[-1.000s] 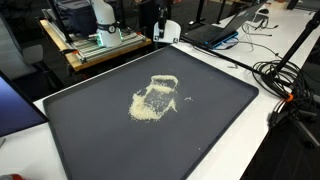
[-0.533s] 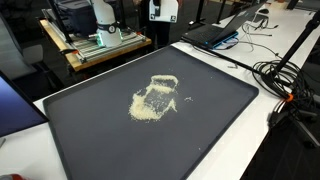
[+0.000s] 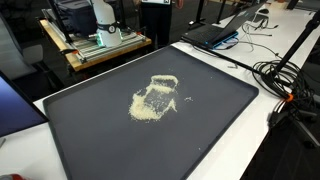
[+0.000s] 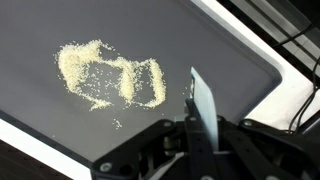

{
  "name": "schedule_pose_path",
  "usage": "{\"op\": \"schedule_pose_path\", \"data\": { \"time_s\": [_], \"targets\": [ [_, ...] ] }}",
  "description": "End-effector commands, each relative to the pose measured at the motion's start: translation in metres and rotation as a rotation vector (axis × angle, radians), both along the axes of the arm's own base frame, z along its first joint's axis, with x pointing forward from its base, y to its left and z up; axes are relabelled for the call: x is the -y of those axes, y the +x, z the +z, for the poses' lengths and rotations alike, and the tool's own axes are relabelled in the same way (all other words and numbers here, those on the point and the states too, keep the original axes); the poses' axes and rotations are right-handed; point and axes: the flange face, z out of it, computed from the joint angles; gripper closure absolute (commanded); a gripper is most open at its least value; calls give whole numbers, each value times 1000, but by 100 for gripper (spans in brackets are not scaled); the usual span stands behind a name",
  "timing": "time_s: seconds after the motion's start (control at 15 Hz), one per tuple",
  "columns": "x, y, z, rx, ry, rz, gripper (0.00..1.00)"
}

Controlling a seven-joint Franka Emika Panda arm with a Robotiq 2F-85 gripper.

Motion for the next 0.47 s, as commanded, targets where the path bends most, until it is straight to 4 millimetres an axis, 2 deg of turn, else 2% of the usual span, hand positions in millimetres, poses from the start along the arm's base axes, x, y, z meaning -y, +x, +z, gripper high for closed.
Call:
{"op": "schedule_pose_path", "data": {
  "time_s": [0.0, 0.4],
  "targets": [
    [11, -2, 17, -36, 43, -20, 99],
    [11, 4, 12, -59, 32, -13, 99]
  ]
}}
